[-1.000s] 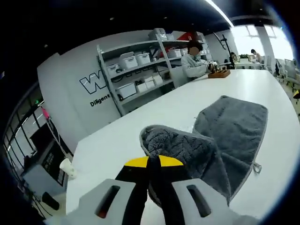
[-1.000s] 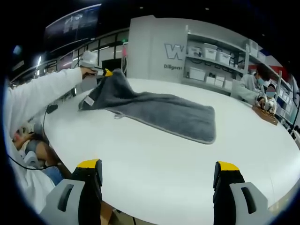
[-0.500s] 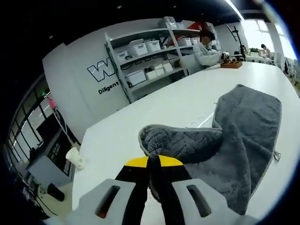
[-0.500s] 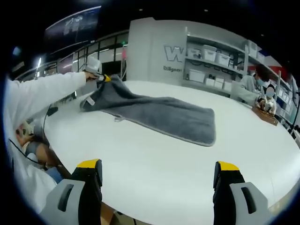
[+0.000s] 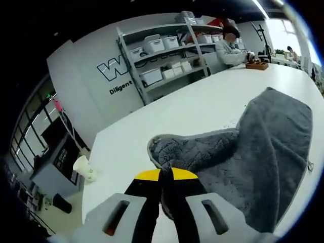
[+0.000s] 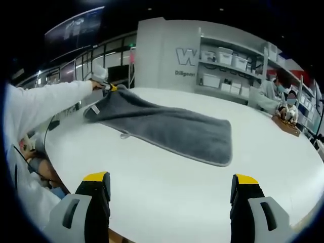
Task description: Open the folded towel by lifting each exposed corner and separating the folded layers until the towel lies flat within the target outline without major curled edges
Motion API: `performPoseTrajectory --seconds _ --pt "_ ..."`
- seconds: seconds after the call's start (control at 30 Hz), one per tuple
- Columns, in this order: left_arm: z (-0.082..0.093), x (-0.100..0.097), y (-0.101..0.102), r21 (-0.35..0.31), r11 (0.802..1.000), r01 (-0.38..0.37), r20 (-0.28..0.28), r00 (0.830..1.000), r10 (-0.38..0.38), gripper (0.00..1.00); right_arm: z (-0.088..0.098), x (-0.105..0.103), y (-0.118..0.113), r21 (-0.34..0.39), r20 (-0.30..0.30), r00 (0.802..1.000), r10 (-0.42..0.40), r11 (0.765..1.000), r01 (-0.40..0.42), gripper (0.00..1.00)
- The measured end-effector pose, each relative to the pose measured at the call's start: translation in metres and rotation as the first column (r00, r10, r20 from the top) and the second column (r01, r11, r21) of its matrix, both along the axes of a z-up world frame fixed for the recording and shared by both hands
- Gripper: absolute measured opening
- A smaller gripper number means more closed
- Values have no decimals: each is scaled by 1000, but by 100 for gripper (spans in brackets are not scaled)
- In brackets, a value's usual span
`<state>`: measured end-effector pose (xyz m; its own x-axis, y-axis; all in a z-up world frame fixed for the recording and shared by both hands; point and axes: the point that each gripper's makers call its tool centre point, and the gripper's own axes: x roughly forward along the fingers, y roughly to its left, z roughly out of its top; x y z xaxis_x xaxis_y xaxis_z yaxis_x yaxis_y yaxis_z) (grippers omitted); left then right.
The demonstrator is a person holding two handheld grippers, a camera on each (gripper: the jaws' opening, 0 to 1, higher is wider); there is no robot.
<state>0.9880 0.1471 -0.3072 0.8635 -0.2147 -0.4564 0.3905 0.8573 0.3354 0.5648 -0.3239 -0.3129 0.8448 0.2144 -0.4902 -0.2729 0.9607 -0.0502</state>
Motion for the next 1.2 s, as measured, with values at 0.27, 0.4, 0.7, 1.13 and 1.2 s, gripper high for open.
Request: performPoseTrajectory --seconds 0.27,0.4,0.7,1.13,1.2 --pt "-12 32 21 15 999 -32 -14 999 32 5 5 18 4 2 -10 1000 -4 1000 4 99" --pt "-25 48 28 29 999 -39 -36 999 40 5 3 29 5 -16 -28 1000 -11 1000 11 99" --pt "-67 72 38 25 998 -55 -100 993 57 5 -4 54 19 -20 -63 998 11 1000 -12 99" --pt "-99 79 62 4 994 -108 -153 982 107 6 -20 72 36 -33 -113 993 42 998 -46 99" --pt "-100 80 63 7 994 -106 -153 983 106 7 -20 72 37 -29 -112 993 47 998 -50 99"
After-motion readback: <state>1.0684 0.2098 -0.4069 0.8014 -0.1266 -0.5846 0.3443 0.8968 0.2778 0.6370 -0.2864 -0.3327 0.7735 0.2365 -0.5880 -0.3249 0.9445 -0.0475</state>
